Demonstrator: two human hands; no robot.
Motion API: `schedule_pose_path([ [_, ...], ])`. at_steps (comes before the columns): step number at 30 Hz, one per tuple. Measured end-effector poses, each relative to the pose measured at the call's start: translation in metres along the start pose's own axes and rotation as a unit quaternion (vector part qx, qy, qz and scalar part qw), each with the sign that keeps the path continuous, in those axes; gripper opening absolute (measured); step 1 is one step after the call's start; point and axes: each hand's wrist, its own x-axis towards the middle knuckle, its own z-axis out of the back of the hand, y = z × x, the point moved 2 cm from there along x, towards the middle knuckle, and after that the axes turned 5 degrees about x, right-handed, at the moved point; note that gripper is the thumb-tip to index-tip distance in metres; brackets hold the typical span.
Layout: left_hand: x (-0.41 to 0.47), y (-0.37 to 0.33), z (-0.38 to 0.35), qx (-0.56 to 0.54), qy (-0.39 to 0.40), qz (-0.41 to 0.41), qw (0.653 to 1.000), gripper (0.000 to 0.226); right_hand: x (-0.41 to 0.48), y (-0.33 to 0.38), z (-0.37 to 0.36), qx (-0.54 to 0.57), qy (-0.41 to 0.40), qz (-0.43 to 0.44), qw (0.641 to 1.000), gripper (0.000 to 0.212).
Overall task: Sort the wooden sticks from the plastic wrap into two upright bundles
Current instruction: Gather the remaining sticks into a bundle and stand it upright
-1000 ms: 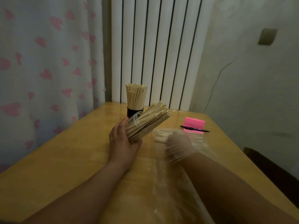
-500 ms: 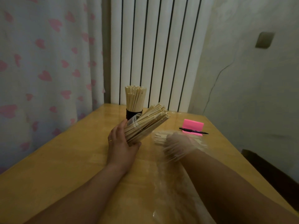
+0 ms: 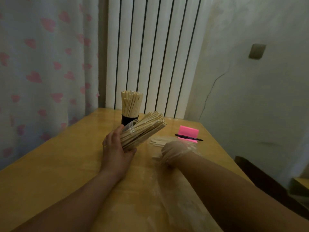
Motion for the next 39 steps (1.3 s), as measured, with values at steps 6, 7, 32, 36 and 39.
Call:
schedule_pose_path([
  [6, 0.003, -0.003, 0.004, -0.001, 0.024, 0.008, 1.000, 0.102, -0.044, 0.009, 0.011, -0.169, 0.086, 0.065, 0.980, 0.020],
  [7, 0.004, -0.003, 0.005, -0.003, 0.029, 0.013, 0.999, 0.102, -0.051, 0.008, 0.011, -0.161, 0.087, 0.065, 0.981, 0.016],
  [32, -0.078, -0.022, 0.068, 0.075, 0.023, -0.092, 0.993, 0.093, -0.207, -0.023, 0.133, 0.765, -0.291, 0.006, 0.575, 0.040],
  [36, -0.079, -0.021, 0.069, 0.073, 0.025, -0.093, 0.993, 0.093, -0.176, -0.008, 0.147, 0.840, -0.272, 0.019, 0.470, 0.037],
  [39, -0.079, -0.021, 0.070, 0.067, 0.024, -0.095, 0.993, 0.094, -0.152, 0.010, 0.133, 0.803, -0.260, -0.001, 0.536, 0.036],
])
